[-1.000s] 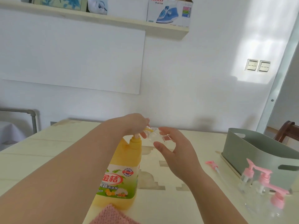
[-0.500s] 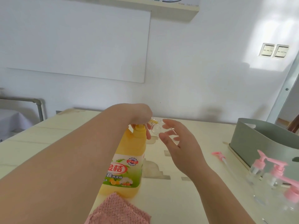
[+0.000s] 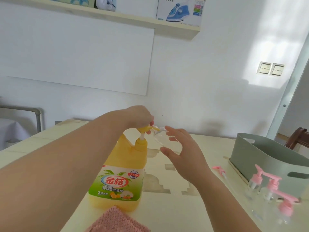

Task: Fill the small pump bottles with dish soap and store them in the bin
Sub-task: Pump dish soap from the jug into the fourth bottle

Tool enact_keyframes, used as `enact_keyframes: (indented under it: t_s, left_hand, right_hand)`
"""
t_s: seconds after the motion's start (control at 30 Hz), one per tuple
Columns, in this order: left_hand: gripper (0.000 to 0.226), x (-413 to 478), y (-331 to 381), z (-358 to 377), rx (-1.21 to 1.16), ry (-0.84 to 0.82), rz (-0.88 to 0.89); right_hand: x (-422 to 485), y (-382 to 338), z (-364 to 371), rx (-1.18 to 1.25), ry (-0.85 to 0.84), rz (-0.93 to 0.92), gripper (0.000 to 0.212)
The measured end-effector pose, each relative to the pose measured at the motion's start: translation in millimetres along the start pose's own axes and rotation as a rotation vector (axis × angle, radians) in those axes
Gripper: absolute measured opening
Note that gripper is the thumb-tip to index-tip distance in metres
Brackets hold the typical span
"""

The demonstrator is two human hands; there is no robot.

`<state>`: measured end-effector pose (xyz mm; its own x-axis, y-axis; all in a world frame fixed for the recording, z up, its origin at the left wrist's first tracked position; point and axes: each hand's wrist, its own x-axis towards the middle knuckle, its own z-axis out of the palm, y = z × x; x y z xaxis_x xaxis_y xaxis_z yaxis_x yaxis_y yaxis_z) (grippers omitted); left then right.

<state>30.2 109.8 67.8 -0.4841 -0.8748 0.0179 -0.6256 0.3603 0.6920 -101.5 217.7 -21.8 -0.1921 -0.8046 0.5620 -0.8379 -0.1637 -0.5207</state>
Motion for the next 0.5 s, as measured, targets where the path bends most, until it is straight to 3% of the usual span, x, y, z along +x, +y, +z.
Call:
enact_keyframes:
  t_s: [0.1, 0.23, 0.5]
  left_hand:
    - [0.029, 2.4, -8.9, 0.9, 0.175, -0.119, -0.027]
    - [0.020, 9.7, -17.7, 4.8, 0.183, -0.165, -0.072]
    - [0.027, 7.2, -15.7, 20.5, 0.379, -0.055, -0.061]
  right_hand:
    - [-1.9, 0.8, 3.4, 0.045, 0.035, 0.029, 0.057]
    - [-5.6, 4.1, 8.6, 0.127, 0.069, 0.073, 0.042]
    - [-11.9, 10.4, 16.2, 0.165, 0.069, 0.095, 0.036]
